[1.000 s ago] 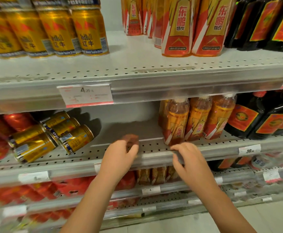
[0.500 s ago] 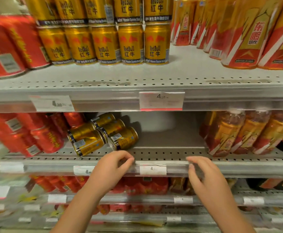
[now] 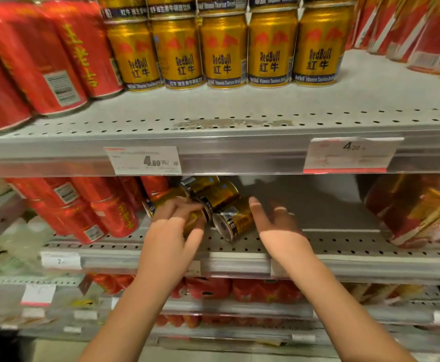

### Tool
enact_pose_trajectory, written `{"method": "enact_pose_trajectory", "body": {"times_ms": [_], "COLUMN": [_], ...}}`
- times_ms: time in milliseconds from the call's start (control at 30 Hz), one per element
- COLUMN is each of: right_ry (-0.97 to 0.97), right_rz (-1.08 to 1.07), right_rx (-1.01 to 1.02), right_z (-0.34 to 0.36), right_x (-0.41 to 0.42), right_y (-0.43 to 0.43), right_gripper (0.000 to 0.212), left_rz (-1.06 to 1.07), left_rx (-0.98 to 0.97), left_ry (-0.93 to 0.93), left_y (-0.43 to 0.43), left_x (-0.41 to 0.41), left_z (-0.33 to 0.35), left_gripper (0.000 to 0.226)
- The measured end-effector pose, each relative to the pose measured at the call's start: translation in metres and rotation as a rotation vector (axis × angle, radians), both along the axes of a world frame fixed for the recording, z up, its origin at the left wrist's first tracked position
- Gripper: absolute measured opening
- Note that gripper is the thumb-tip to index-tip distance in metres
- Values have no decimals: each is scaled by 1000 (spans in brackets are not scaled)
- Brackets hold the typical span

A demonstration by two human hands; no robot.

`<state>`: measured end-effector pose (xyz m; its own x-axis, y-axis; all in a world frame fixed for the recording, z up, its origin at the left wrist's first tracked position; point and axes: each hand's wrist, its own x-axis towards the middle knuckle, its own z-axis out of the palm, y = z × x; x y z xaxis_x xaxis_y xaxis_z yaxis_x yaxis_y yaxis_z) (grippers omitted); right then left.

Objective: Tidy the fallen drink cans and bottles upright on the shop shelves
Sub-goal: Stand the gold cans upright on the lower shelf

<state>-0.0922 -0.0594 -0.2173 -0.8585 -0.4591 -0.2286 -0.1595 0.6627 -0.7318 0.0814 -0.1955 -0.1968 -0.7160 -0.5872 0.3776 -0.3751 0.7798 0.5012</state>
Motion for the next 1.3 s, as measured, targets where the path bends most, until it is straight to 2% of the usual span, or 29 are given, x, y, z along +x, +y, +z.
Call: {"method": "enact_pose_trajectory", "body": {"times_ms": [133, 267, 400, 567, 633, 667, 800, 867, 967, 1133, 1200, 1300], "right_ry": [-7, 20, -17, -117, -195, -235, -281, -167, 163, 223, 258, 299], "right_rz": [68, 128, 124, 95, 56, 30, -36, -24, 62, 67, 89, 131], "right_rx": [54, 173, 144, -25, -175, -265, -522, -533, -305, -218, -225, -253], "right_z": [6, 7, 6, 3, -2, -5, -10, -8, -1, -7, -13, -18], "right_x": [3, 1, -1, 4, 10, 15, 26, 25, 15, -6, -8, -9], "right_y": [-15, -25, -21, -12, -10, -9, -2, 2, 13, 36, 44, 52], "right_gripper": [94, 101, 84, 52, 43, 43, 72, 81, 89, 89, 88, 87], "left_rz": [139, 183, 175, 229, 234, 233, 223, 217, 222, 189, 158, 123], "left_rx": [-118, -130, -170, -172, -181, -187, -217, -233, -260, -231, -142, 152], "left_ry": [-126, -301, -305, -309, -305, -302, -298, -299, -308, -311, -248, -18], "left_y": [-15, -15, -15, -10, -10, -11, -9, -11, -15, -19, -19, -13], "left_x": [2, 6, 9, 6, 7, 7, 7, 8, 8, 9, 10, 13], "left_z": [-10, -21, -28, -31, -30, -30, -28, -28, -28, -24, -21, -18], "left_gripper": [51, 71, 74, 75, 75, 74, 76, 79, 81, 79, 75, 72]}}
